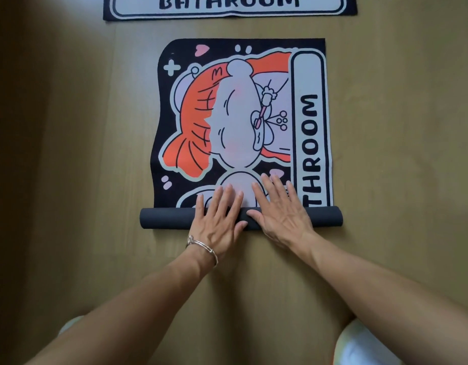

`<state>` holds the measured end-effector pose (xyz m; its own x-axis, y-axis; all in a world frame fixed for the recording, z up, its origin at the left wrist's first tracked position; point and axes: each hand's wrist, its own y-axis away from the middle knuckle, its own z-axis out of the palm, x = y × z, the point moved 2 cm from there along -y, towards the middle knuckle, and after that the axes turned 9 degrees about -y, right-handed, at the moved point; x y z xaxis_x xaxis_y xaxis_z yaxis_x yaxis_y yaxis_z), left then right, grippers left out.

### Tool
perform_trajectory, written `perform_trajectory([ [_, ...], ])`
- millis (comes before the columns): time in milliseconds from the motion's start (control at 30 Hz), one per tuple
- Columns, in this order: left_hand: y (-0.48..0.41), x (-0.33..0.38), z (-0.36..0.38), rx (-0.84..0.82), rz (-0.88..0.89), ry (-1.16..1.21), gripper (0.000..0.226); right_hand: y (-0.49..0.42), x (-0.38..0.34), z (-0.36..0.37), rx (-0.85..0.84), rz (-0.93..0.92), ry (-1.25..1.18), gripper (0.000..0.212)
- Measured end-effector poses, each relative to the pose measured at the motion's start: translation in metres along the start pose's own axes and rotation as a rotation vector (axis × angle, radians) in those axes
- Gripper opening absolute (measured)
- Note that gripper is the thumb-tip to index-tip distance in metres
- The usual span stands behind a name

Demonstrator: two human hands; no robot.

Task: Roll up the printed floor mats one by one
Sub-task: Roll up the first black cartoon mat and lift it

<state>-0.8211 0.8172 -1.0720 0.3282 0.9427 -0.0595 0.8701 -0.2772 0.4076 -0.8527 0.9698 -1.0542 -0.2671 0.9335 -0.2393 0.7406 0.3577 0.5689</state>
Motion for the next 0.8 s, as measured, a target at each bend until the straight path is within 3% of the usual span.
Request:
perform_trajectory([
  [167,-0.015,-0.005,-0.009,-0.009,-0.017,-0.062,0.066,-0.001,-0.004,0.0,0.037,0.009,-0.033,0.082],
  [500,-0.039,-0.012,-0.02,-0.097,-0.007,-0.073,0.061,0.0,-0.007,0.001,0.099,0.053,0.015,0.064],
  [700,-0.041,-0.013,-0.027,-0.13,-0.07,-0.06,0.061,0.004,-0.009,0.008,0.004,-0.007,0.021,0.07],
  [800,-0.037,-0.013,-0.033,-0.133,-0.072,-0.033,0.06,-0.003,-0.007,-0.001,0.043,-0.019,0.018,0.071],
])
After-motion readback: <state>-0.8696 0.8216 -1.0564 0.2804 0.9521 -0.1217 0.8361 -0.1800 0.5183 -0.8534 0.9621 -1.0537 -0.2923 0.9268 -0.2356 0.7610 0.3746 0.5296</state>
